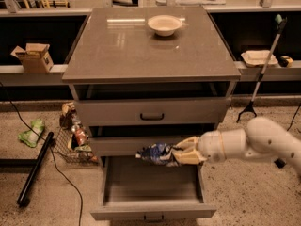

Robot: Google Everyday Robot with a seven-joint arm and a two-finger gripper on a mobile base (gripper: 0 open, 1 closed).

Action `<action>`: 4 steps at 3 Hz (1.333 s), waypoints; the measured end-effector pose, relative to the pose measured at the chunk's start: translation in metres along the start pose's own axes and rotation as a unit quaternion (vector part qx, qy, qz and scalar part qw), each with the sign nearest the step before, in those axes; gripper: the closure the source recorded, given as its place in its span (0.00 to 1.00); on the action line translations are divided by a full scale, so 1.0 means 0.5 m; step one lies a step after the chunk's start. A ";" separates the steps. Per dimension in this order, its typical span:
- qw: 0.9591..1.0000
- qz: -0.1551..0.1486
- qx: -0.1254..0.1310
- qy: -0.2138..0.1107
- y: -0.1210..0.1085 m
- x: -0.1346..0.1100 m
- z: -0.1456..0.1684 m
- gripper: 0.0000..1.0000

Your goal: Place blue chip bag into bottom drawer

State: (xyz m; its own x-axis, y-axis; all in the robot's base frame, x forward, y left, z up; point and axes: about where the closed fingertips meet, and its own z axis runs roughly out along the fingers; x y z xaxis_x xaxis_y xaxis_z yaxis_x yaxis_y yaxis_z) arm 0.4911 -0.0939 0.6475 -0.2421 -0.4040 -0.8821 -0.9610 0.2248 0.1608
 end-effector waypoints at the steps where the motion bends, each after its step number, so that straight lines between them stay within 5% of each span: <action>1: 0.999 0.031 0.003 -0.017 -0.015 0.111 0.058 1.00; 2: 0.997 0.070 0.003 -0.045 -0.026 0.224 0.124 1.00; 4: 0.995 0.086 -0.008 -0.054 -0.015 0.255 0.152 1.00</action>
Offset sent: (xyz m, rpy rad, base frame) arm -0.0113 0.0096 -0.2212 0.1981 0.1882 -0.1505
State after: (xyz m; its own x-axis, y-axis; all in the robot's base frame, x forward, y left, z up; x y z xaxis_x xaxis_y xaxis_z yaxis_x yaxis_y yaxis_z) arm 0.4774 -0.0798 0.5004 -0.3891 -0.2624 -0.8831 -0.9085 0.2678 0.3207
